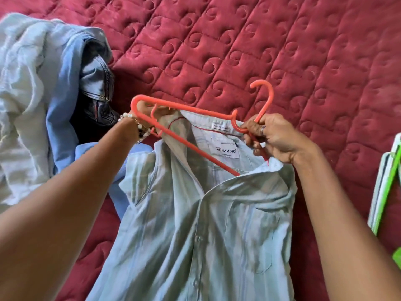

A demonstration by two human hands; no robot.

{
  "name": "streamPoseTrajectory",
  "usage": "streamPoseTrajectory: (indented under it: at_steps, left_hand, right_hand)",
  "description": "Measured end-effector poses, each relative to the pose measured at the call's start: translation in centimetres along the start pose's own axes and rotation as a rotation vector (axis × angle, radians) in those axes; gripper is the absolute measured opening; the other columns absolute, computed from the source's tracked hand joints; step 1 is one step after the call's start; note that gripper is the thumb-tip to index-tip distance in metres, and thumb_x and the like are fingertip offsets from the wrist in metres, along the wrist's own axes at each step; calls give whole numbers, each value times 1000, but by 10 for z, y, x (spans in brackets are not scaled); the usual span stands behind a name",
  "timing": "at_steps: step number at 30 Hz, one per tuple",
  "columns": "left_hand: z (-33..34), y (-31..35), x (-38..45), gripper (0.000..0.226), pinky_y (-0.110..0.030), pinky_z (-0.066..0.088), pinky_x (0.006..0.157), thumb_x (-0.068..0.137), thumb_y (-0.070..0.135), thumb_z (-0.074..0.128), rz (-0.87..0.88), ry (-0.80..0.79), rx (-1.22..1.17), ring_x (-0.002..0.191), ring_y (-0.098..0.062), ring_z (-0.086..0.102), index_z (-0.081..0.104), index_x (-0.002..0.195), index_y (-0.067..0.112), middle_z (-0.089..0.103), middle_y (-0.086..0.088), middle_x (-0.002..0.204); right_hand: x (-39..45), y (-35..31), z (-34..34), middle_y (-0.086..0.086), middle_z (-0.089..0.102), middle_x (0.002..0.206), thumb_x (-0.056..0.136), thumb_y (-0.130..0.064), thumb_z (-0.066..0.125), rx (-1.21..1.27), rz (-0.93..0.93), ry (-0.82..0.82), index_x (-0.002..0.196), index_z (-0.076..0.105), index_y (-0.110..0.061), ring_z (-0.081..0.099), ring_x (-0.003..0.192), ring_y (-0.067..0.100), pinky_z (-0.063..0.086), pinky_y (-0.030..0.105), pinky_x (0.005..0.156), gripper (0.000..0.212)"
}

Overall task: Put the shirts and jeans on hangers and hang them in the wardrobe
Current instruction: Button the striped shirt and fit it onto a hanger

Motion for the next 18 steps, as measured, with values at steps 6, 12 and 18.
streamPoseTrajectory:
  at_steps: [6,12,18]
  left_hand:
    - [5,-1,-10,17,-25,52,61,76,11,77,-66,117,-106,53,-11,61,74,60,12,69,-1,61]
    - [-4,13,-4,8,-31,53,73,75,17,76,27,117,-25,72,-18,60,76,68,13,68,-12,78]
    - [-18,-5,-17,25,-17,43,41,83,12,70,-101,115,-26,38,-6,50,70,58,10,59,3,46]
  right_hand:
    - [14,-22,6,7,57,56,100,-7,44,327,-120,149,86,57,-8,42,42,10,37,18,40,19]
    - [27,-22,13,9,55,62,100,-6,44,134,-39,61,85,56,-8,41,50,14,37,19,42,20]
    - [6,2,-25,8,57,57,100,-8,44,-146,66,-16,82,56,-7,44,42,12,40,22,39,22]
Point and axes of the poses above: each hand's wrist, its own x-axis towards the middle knuckle, its own z-axis out of the palm, y = z × x, the point moved 7 cm from there along x, towards the middle knuckle
